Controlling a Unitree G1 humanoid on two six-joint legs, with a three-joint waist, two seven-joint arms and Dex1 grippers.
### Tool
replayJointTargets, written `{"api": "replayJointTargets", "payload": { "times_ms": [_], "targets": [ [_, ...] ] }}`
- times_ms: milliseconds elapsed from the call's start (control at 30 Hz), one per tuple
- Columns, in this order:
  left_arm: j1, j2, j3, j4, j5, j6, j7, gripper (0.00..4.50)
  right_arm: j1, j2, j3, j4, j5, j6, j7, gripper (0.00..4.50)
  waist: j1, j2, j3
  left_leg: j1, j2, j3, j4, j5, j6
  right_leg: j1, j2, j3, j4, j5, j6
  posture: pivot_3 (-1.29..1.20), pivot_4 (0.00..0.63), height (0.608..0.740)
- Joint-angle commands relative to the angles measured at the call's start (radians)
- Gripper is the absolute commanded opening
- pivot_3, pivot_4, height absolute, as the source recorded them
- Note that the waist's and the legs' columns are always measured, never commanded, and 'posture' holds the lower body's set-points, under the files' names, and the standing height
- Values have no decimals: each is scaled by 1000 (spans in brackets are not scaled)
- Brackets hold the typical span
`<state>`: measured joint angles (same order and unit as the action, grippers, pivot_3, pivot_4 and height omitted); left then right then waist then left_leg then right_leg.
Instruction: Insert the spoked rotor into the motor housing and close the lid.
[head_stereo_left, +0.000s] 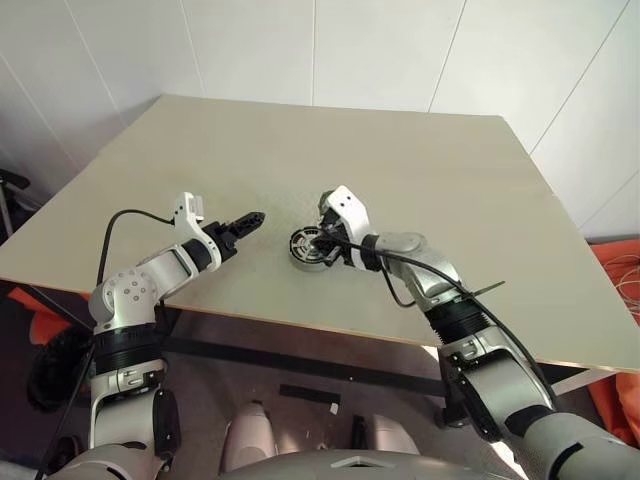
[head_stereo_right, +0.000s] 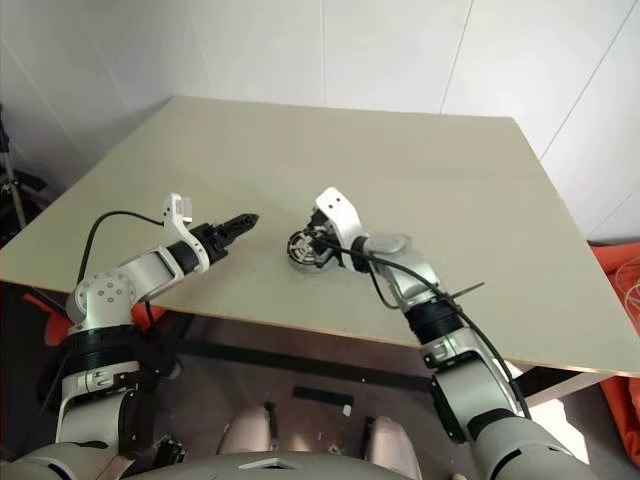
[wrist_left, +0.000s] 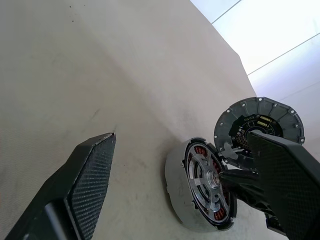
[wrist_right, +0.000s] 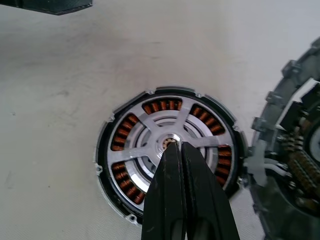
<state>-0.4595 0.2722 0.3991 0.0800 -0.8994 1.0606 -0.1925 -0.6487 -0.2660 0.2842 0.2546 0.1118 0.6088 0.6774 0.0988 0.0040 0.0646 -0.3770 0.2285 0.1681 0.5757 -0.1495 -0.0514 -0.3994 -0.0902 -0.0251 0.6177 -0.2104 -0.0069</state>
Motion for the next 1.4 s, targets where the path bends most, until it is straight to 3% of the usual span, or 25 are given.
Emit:
{"api": "replayJointTargets", "payload": {
  "times_ms": [33,233,500,667,867,1000,1167,1400],
  "targets": [
    [-23,4,7,-17,-7,-16,-11,4489,-6,-38,-41,-154,28,30,27,0,0,0,0,0,0,0,0,0,0,0,0,0,0,0,0,0,0,740],
    [-41,28,-5,-21,16,-42,-30,4489,72,-128,-42,-277,39,88,70,0,5,0,0,0,0,0,0,0,0,0,0,0,0,0,0,0,0,740],
    [-68,64,-31,-43,48,-71,-55,4489,109,-232,-28,-217,1,39,110,0,0,0,0,1,0,0,0,0,0,0,0,0,1,-3,5,0,0,740],
    [-63,68,-34,-40,58,-80,-65,4489,65,-212,-30,-143,-29,-9,90,0,0,0,0,1,0,0,0,0,0,0,0,0,1,0,0,0,0,740],
    [-56,68,-28,-43,64,-83,-68,4489,32,-229,-30,-239,-26,14,117,0,1,0,0,0,0,0,0,0,0,0,0,0,1,0,0,0,0,740],
    [-54,71,-23,-41,63,-82,-67,4500,31,-268,-26,-342,-1,80,164,1247,5,0,0,0,0,0,0,0,1,0,0,0,0,0,0,0,0,740],
    [-53,67,-22,-37,61,-82,-65,4500,31,-391,-13,-407,-20,92,243,2880,6,0,0,0,-1,0,1,0,1,0,0,0,1,0,0,0,0,740],
    [-48,47,-23,-37,63,-88,-60,4500,81,-541,77,-476,-35,2,412,2880,7,0,0,1,0,-1,1,0,1,1,0,0,1,0,0,0,0,740]
  ]
}}
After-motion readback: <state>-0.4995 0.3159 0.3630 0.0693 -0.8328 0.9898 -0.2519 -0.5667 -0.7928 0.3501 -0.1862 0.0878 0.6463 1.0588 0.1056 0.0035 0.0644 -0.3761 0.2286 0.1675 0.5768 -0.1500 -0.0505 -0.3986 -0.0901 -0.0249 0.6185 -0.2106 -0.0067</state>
